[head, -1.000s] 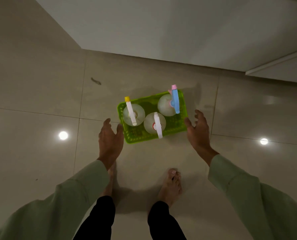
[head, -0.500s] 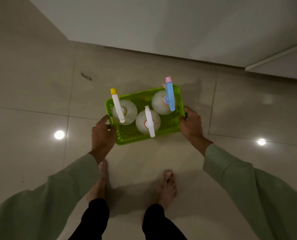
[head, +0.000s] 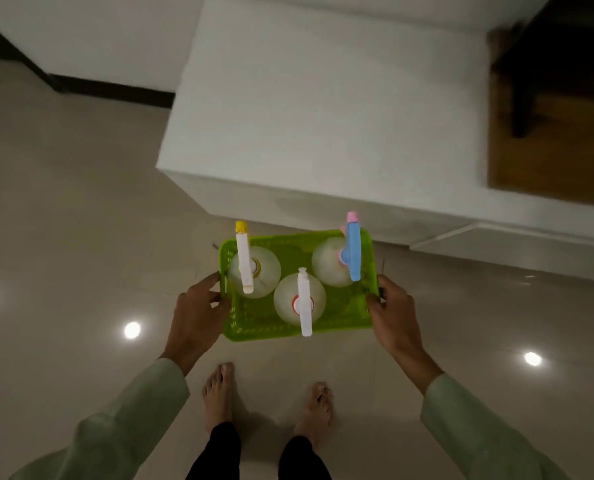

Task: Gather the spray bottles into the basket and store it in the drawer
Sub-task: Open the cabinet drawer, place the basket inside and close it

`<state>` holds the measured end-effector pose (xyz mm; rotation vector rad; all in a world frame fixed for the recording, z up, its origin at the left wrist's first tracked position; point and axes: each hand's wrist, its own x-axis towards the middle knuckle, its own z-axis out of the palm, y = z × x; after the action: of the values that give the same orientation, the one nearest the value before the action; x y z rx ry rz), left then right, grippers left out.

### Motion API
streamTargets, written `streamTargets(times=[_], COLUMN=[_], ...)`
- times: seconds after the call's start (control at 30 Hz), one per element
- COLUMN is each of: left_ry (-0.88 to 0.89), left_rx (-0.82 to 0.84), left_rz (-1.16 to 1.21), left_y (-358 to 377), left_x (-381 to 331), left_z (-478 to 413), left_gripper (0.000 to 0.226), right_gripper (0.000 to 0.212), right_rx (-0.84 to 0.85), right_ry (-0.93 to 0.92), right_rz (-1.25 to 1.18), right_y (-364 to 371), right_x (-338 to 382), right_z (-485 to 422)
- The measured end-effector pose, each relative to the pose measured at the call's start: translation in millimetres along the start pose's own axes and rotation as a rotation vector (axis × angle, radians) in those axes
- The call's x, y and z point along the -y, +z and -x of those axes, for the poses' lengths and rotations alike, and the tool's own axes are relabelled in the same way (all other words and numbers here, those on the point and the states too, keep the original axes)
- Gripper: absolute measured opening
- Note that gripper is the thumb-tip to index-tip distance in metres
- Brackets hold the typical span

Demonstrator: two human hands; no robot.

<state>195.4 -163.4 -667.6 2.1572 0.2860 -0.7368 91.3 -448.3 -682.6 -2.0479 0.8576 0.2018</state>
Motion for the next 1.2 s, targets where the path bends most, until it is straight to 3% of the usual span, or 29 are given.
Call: streamTargets(times=[0.23, 0.47, 0.83, 1.2], left_ry=[0.049, 0.091, 0.079, 0.063], left_rx=[0.021, 0.049, 0.095, 0.135], left_rz=[0.038, 0.031, -0.097, -0.121], left_y=[-75, -103, -90, -82], left_x=[-118, -191, -245, -254], left_z=[27, -26, -137, -172], left_gripper=[0.054, 0.054, 0.056, 0.057], right_gripper=[0.019, 0.024, 0.030, 0.026], right_rx=[-0.027, -0.068, -0.124, -0.146], right_ry=[-0.053, -0.033, 0.109, 0.120], right_rz=[-0.035, -0.108, -0.123, -0.120], right_y=[-81, -100, -78, -64], right_x=[106, 156, 170, 166], right_z=[7, -36, -136, -162])
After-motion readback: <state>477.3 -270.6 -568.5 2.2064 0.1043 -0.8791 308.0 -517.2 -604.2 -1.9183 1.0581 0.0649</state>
